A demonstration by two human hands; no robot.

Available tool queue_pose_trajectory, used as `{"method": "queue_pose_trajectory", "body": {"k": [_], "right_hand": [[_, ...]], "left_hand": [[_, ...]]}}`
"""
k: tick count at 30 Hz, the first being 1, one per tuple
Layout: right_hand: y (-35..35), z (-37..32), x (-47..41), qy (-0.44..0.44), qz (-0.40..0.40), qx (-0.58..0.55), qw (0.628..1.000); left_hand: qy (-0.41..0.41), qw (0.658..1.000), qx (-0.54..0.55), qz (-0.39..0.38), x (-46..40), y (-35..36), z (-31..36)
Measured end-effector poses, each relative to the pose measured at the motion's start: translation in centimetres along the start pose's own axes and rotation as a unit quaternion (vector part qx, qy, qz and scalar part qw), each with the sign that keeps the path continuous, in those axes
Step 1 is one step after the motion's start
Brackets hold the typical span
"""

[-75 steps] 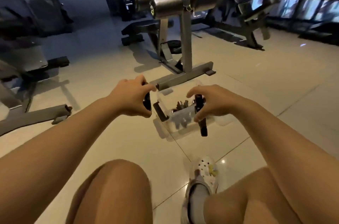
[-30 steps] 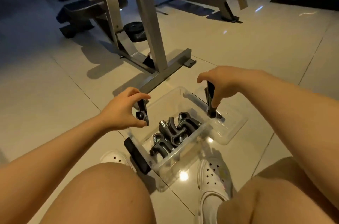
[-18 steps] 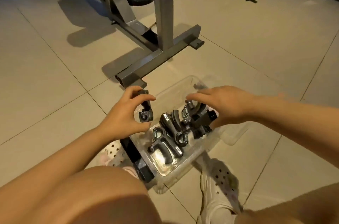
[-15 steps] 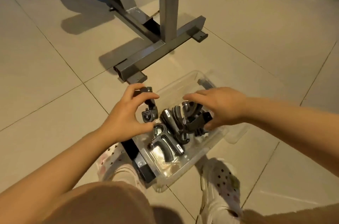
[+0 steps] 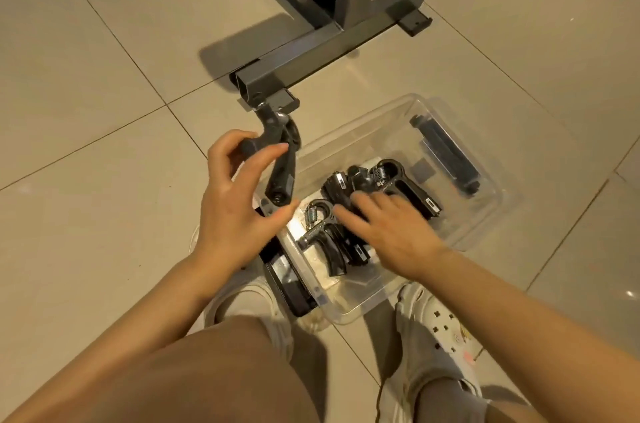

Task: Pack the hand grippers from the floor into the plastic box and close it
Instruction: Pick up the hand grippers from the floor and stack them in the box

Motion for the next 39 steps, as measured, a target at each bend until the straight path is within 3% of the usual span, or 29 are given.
{"method": "queue_pose_trajectory", "body": {"k": [3,8,12,18,21,26,30,33,39], "right_hand": [[1.4,-2.0,-1.1,-0.052,-0.054,0.011,0.997],[4.3,0.7,-2.3,0.052,-0.133,-0.138,0.980],[4.8,3.7,-2.9,0.166,-0.097,-0.234,0.953],[5.0,3.6,-5.8,0.292,-0.084,-0.279,0.911],[6.0,2.3,-6.9,0.327,-0.109,-0.269,0.899],[6.8,1.7,-6.8,0.355,-0.077,-0.294,0.884],[7.0,1.9,-6.2,0.362,-0.070,-0.323,0.872],[6.0,2.2,-6.0,0.340,-0.054,-0.316,0.884],[3.8,-0.8,-7.6,0.135,-0.063,-0.248,0.957]], "left_hand": [[-0.071,0.997,0.014,0.018,-0.1,0.0,-2.1],[-0.044,0.999,-0.022,0.019,-0.5,0.9,-1.5],[-0.031,0.998,-0.034,0.051,0.7,1.1,-1.8],[-0.065,0.995,-0.037,0.069,2.3,1.1,-3.0],[-0.062,0.995,-0.047,0.068,2.4,1.4,-3.3],[-0.082,0.994,-0.036,0.058,3.1,1.6,-3.9],[-0.105,0.993,-0.018,0.044,3.2,1.7,-4.2],[-0.116,0.992,-0.016,0.041,3.3,1.6,-4.2],[-0.110,0.993,-0.031,0.037,3.3,1.4,-4.0]]}}
Point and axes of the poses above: each hand's wrist, its own x-axis away from the middle knuckle, its own y-axis out of the palm, z = x × y, the point moved 10 cm from there along -x, towards the middle knuckle, and after that the axes turned 6 degrees about -z, right-handed, at the moved point
